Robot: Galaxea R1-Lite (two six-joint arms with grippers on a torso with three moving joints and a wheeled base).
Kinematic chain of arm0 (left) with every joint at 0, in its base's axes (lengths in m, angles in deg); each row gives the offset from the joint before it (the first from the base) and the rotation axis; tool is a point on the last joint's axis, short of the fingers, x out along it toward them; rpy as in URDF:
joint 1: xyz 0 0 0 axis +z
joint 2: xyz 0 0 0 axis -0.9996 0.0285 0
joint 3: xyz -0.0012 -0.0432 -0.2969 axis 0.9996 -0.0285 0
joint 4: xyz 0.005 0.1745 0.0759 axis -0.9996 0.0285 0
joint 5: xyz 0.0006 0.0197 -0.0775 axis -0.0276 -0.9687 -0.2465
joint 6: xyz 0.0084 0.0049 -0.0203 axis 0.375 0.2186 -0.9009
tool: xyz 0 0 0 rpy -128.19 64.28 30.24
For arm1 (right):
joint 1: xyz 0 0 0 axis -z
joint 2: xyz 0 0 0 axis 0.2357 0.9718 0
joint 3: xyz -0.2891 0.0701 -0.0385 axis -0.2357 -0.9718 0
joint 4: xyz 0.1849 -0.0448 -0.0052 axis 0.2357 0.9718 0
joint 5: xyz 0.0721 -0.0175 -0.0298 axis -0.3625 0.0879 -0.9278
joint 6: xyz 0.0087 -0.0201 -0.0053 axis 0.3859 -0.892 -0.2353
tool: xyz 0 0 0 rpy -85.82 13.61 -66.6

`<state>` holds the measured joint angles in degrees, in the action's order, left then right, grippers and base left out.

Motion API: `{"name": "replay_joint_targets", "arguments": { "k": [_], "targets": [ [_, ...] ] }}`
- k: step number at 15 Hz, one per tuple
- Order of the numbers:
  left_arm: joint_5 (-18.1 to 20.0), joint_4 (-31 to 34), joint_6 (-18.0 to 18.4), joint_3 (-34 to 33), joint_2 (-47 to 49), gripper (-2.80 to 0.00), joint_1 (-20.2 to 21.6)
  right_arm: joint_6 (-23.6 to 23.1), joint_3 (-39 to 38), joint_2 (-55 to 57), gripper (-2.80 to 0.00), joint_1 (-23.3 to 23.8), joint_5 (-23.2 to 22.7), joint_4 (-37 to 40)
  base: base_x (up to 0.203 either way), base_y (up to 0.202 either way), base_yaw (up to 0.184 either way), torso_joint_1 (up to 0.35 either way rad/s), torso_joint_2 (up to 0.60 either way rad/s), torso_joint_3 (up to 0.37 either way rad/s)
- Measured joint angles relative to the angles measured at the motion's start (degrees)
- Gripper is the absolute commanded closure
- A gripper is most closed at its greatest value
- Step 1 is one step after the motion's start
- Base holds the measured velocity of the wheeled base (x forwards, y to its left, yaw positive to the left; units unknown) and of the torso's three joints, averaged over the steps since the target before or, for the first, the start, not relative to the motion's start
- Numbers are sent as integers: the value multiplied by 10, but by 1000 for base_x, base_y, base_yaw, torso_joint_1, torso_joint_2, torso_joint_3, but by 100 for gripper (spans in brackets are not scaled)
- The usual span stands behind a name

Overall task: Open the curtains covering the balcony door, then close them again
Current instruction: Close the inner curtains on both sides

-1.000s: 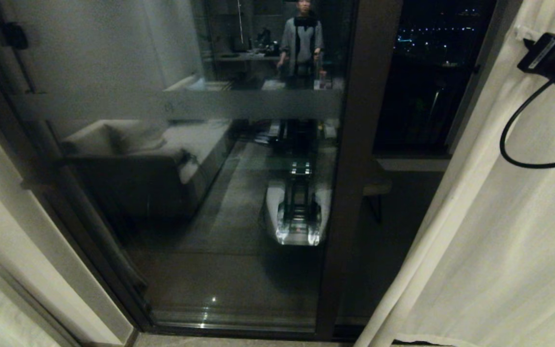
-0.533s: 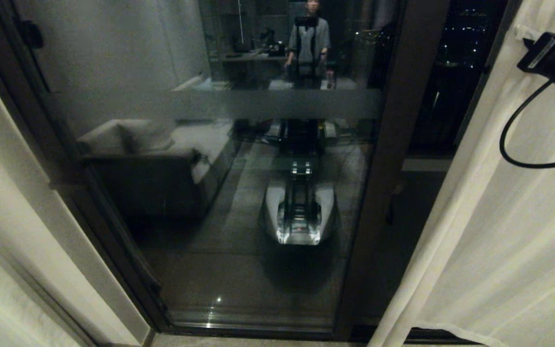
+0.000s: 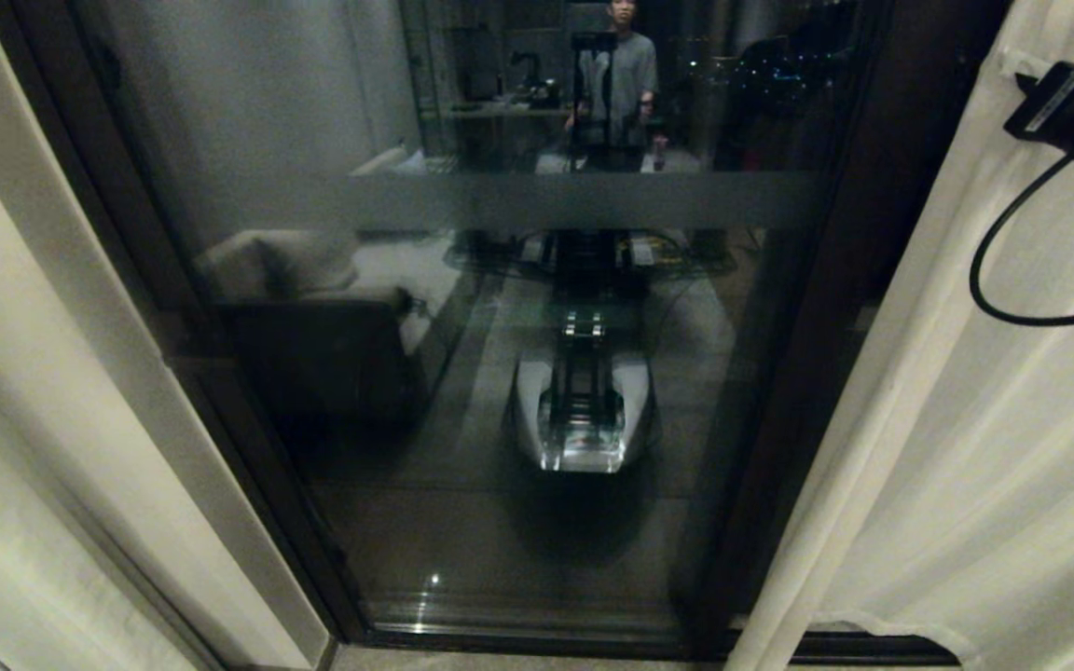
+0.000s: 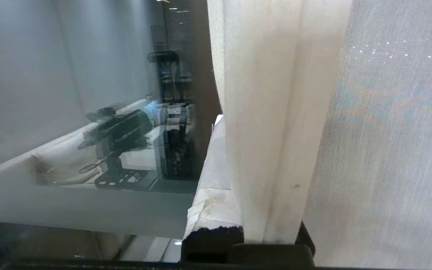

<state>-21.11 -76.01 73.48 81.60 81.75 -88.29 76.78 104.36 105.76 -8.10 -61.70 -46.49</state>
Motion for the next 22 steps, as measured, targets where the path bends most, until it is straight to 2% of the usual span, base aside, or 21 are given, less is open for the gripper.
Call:
{"name": "replay_joint_targets", "arguments": {
  "k": [10, 22],
  "targets": [
    [0, 0, 0, 0, 0, 0, 0, 0, 0, 0, 0, -1, 0, 0, 0, 183, 3, 2, 0, 2],
    [0, 0, -2, 0, 0, 0, 0, -1, 1, -3, 0, 0, 0, 1, 0, 4, 0, 0, 0, 0]
  ]
}}
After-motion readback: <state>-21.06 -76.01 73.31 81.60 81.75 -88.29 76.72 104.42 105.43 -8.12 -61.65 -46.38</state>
